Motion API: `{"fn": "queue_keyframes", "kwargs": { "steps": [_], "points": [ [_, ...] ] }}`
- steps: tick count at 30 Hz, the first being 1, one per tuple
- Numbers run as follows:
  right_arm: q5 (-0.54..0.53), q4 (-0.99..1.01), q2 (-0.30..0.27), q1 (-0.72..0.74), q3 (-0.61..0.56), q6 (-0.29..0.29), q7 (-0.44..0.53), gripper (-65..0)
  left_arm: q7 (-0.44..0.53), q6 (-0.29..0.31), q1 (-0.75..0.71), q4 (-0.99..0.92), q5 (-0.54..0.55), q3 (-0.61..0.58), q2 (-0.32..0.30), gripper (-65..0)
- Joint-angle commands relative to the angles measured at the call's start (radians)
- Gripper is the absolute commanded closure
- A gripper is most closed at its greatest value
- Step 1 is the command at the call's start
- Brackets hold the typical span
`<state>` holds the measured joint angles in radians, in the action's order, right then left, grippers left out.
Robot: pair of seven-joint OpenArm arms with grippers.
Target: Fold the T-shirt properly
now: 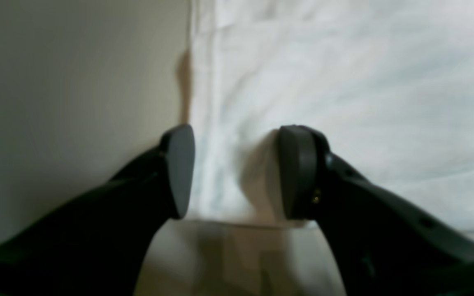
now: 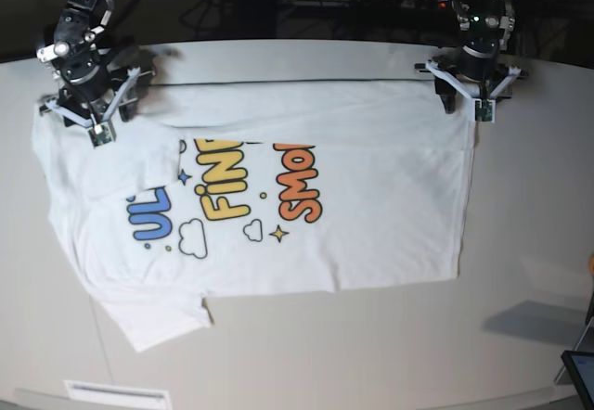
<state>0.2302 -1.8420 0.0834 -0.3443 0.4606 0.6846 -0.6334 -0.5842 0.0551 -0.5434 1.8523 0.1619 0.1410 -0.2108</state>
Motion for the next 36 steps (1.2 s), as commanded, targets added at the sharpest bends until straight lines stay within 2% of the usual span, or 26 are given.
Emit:
{"fn": "queue_keyframes", "kwargs": {
  "steps": [1,11,17,21,26,32,36],
  "points": [
    [0.047,-0.003,-0.001,-0.016,0.007,0.014,-0.072,-29.9,0.019,-0.008,-0.004,0.022,-0.002,0.009,-0.011,-30.9],
    [0.047,-0.017,0.000,-0.026,0.007,0.014,-0.072,-29.9,0.017,-0.008,0.001,0.023,-0.002,0.007,-0.011,-30.9],
    [0.047,-0.111,0.000,-0.023,0.000,0.014,-0.092,-29.9,0.013,-0.008,-0.002,0.077,-0.002,0.007,-0.009,-30.9],
    [0.047,-0.126,-0.007,0.017,-0.003,0.014,-0.153,-29.9,0.011,-0.008,0.003,0.097,0.000,0.009,-0.008,-30.9],
    [0.047,-0.126,-0.007,0.037,-0.004,0.014,-0.154,-29.9,-0.032,-0.008,0.022,0.099,0.000,0.009,-0.005,-30.9],
    [0.047,-0.129,-0.009,0.060,-0.006,0.014,-0.156,-29.9,-0.035,-0.008,0.042,0.126,0.006,0.007,-0.002,-30.9],
    [0.047,-0.141,-0.029,0.093,-0.004,0.014,-0.156,-29.9,-0.036,-0.008,0.082,0.120,0.006,-0.005,0.012,-30.9]
  ]
}}
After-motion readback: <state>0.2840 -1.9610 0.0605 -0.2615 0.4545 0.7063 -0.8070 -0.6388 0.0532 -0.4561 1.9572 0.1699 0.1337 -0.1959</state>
